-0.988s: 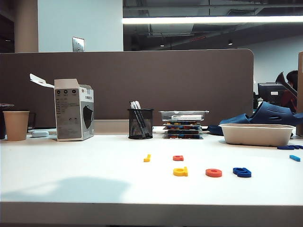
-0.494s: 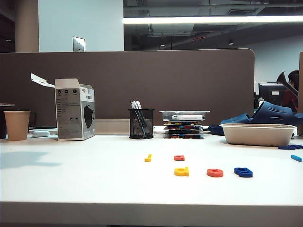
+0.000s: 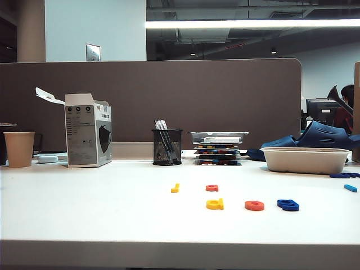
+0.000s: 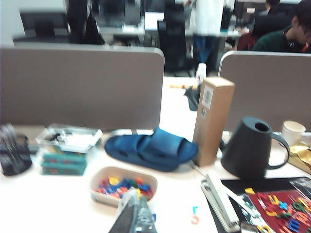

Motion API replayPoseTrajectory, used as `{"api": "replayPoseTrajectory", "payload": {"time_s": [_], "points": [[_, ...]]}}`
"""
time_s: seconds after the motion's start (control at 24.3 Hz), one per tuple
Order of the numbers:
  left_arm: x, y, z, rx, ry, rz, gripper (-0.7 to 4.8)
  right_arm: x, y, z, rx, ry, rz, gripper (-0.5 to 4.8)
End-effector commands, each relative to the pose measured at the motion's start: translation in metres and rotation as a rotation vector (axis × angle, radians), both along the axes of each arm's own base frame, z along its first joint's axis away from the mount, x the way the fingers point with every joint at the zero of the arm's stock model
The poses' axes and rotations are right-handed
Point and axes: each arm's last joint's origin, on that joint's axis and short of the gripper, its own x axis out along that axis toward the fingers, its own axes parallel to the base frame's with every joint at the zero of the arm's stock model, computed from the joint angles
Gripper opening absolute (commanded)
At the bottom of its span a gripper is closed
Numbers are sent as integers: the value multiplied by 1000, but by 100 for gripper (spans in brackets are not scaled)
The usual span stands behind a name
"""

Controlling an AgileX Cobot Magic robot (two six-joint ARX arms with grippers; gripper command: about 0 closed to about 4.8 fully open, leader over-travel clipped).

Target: Select the appropriate letters from the row of letter magnets placed on the table to arrange into the word "dog".

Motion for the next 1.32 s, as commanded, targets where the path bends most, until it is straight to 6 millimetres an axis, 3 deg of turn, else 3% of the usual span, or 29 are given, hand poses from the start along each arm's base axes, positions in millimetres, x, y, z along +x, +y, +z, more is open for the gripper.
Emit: {"api": "replayPoseTrajectory", "payload": {"time_s": [0.04,0.25,0.41,0.58,0.86,1.03,1.19,1.32], "points": [[-3,-1,4,22,-31,-26,-6,19,15,7,-8,-11,-7,-8],[2,-1,1,38,-56,-71,-6,21,16,15,-28,-63,-17,-8],[-7,7,-7,45,-57,-40,-6,12,7,17,-86,-81,-70,-8],[-37,4,-24,61,-56,-49,-6,1,-1,17,-59,-109,-79,-8],[-116,0,-77,87,-103,-32,-6,-9,-9,15,-55,-116,-68,-8],[-147,-2,-110,90,-137,-26,-6,-11,-9,13,-55,-115,-46,-8],[-166,-3,-141,91,-152,-25,-6,-14,-11,13,-51,-122,-24,-8],[-186,-4,-172,106,-251,-20,-6,-21,-17,11,-44,-130,-25,-8]]}}
